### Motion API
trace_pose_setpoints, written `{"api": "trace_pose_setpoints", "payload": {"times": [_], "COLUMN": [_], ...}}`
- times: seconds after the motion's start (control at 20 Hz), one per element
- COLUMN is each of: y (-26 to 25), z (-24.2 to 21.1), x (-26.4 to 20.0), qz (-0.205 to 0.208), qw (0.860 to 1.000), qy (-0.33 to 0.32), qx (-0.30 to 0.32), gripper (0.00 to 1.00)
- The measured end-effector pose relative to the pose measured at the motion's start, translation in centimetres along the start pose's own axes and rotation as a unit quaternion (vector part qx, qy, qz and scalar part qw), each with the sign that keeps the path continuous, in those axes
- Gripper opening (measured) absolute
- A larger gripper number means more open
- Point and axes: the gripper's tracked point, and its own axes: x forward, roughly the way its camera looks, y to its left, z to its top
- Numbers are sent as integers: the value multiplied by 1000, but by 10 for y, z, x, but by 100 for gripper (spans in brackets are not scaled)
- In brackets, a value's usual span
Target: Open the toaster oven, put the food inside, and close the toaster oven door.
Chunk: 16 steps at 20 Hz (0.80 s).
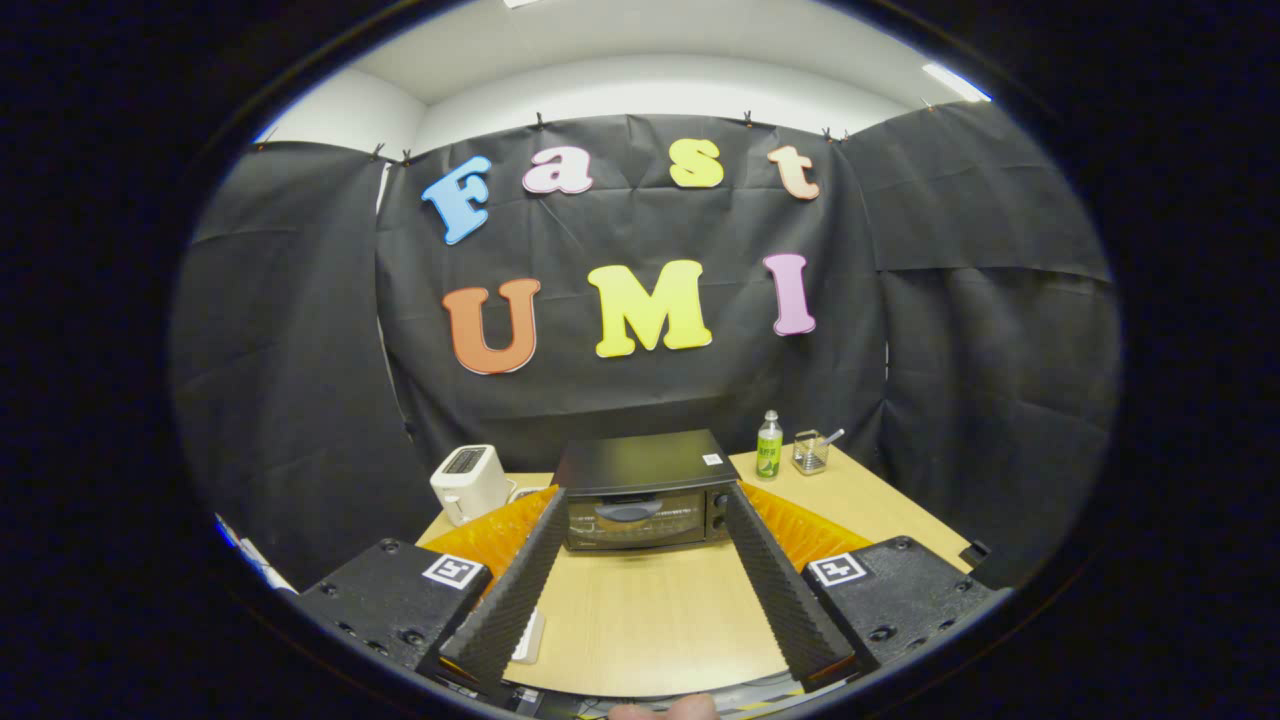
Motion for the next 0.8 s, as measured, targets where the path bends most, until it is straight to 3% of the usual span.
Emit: {"api": "trace_pose_setpoints", "payload": {"times": [0.8], "y": [0], "z": [-1], "x": [12], "qz": [10], "qw": [1000], "qy": [20], "qx": [-13], "gripper": [100]}}
